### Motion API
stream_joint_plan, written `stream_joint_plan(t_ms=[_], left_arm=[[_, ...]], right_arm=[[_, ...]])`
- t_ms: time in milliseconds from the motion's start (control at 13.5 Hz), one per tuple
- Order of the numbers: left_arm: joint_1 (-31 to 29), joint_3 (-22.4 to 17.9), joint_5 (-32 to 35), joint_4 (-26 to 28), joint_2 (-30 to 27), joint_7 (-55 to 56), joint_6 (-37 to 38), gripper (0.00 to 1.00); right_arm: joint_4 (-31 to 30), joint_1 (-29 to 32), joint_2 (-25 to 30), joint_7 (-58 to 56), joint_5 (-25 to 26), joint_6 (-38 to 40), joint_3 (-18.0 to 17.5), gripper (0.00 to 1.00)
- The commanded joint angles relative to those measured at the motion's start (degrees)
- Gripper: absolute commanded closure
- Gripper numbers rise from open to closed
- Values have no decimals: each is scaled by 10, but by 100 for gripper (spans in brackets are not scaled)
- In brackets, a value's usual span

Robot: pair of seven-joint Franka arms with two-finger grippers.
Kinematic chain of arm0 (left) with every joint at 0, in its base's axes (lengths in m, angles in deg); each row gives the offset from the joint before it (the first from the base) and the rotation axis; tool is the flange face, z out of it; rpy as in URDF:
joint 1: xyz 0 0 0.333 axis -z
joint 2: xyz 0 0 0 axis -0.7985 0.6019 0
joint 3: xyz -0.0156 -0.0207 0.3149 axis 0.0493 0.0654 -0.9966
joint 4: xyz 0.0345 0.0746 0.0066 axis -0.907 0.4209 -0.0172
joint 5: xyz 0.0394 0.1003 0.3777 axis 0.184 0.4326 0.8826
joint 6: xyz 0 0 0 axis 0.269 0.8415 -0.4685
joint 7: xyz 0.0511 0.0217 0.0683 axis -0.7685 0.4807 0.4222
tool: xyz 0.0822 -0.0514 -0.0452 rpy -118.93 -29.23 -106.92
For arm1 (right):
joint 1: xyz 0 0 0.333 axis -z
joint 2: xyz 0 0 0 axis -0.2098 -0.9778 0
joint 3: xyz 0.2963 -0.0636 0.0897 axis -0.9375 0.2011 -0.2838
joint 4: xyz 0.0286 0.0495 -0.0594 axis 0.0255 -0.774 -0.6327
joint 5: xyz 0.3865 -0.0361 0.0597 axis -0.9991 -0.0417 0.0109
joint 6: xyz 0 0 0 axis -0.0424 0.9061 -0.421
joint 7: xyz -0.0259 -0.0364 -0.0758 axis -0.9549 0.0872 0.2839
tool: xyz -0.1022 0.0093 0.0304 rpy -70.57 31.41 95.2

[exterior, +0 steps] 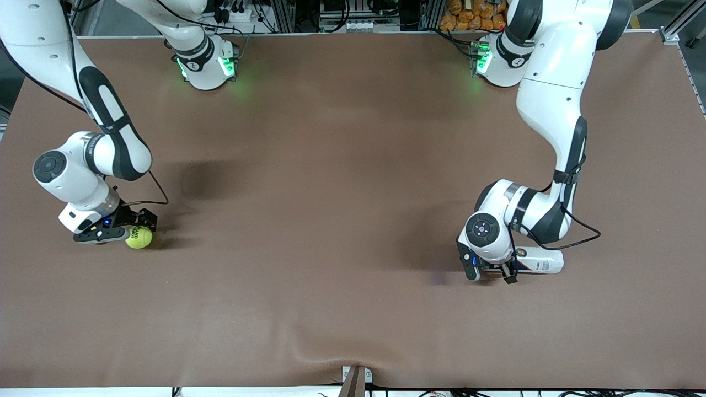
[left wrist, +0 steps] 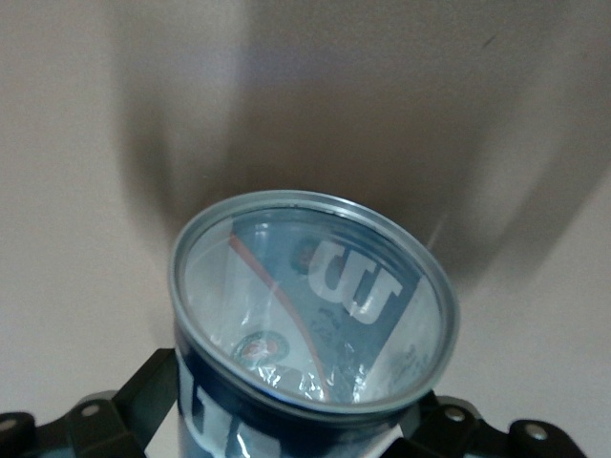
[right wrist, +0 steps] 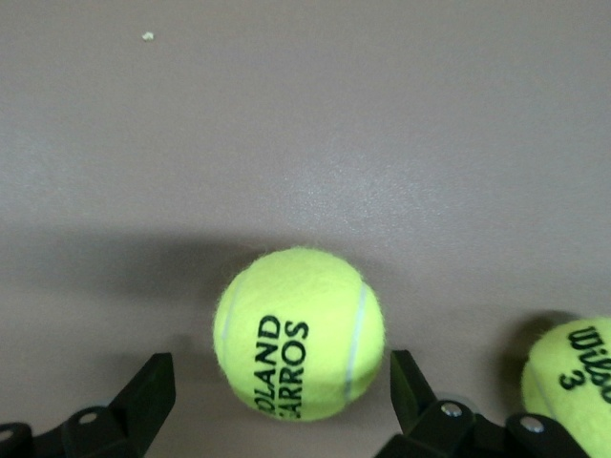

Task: Insert tennis ball vertically with right arm
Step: 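Tilt the can upright with the left gripper while the right gripper grasps a ball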

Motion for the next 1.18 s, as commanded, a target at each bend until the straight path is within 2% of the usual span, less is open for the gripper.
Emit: stream_joint_plan(t_ms=[0,148,592,814,888,962,1110], left_arm=[[-1,0,10,-11,7,-8,-4,29],[-1,0,10,-12,7,-8,-4,33],[6,3,4,-17,-13,-9,-3,30],[7,30,0,-30,-28,-9,4,30],[7,35,-12,-30,-37,-9,4,30],[7,37,-34,-30,-40,-9,4,30],[5,37,-90,-30,-55,-9,5,30]], right_arm=[[15,10,-15,-13,-7,-16,-10,0],[24,10,-24,-13,-7,-16,-11,0],[29,10,-45,-13,-7,-37,-11,0],[31,10,-45,-13,-7,-37,-11,0],[31,10,-45,-13,-7,-37,-11,22],[31,10,-45,-13,-7,-37,-11,49],[32,10,-45,-13,-7,-37,-11,88]])
